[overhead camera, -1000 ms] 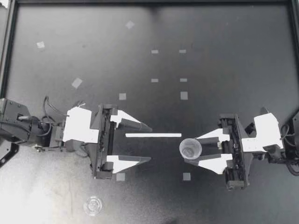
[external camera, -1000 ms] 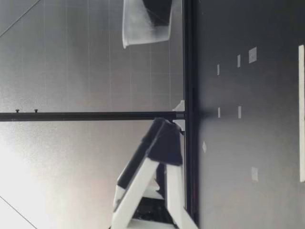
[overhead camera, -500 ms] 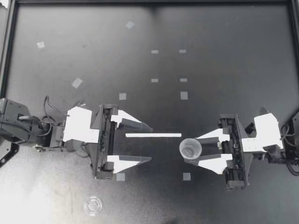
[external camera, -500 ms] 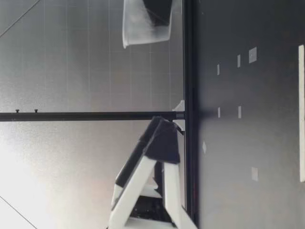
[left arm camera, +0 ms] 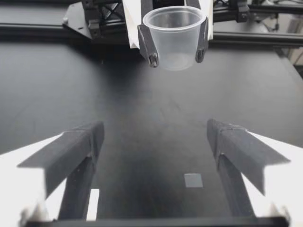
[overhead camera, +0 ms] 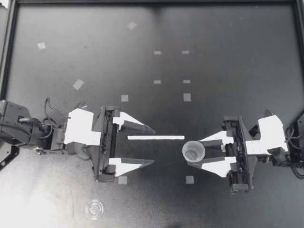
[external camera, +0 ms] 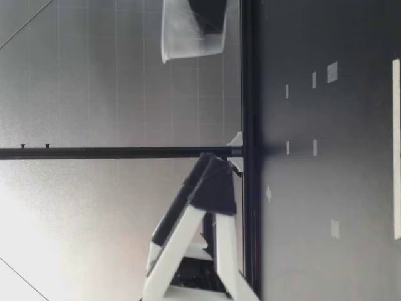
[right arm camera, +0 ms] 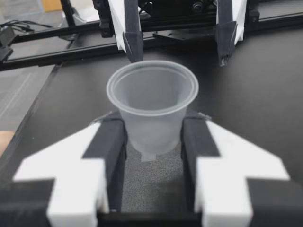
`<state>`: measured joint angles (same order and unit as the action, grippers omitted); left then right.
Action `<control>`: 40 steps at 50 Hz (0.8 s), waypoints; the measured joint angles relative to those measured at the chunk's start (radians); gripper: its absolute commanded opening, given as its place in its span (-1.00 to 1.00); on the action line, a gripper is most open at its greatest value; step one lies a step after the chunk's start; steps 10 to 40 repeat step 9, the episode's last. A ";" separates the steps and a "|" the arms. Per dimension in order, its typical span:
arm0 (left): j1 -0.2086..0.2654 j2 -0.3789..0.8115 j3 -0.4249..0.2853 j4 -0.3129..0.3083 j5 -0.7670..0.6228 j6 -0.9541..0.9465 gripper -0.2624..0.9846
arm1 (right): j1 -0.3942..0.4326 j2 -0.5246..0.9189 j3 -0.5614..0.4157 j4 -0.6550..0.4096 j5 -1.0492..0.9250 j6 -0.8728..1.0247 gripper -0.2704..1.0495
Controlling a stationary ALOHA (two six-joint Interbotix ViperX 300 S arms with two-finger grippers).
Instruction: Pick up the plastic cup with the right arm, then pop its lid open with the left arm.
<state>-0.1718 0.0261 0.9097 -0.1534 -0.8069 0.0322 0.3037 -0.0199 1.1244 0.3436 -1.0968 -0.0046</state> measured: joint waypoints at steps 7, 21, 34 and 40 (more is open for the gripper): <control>0.000 0.000 -0.002 0.000 0.000 0.002 0.62 | 0.000 0.000 0.002 -0.002 0.000 0.002 -0.08; 0.000 0.000 -0.002 -0.002 0.000 0.002 0.62 | 0.000 0.000 0.000 0.000 0.000 0.000 -0.08; 0.000 0.000 -0.002 -0.002 0.000 0.002 0.62 | 0.000 0.000 0.000 0.000 0.000 0.000 -0.08; 0.000 0.000 -0.002 -0.002 0.000 0.002 0.62 | 0.000 0.000 0.000 0.000 0.000 0.000 -0.08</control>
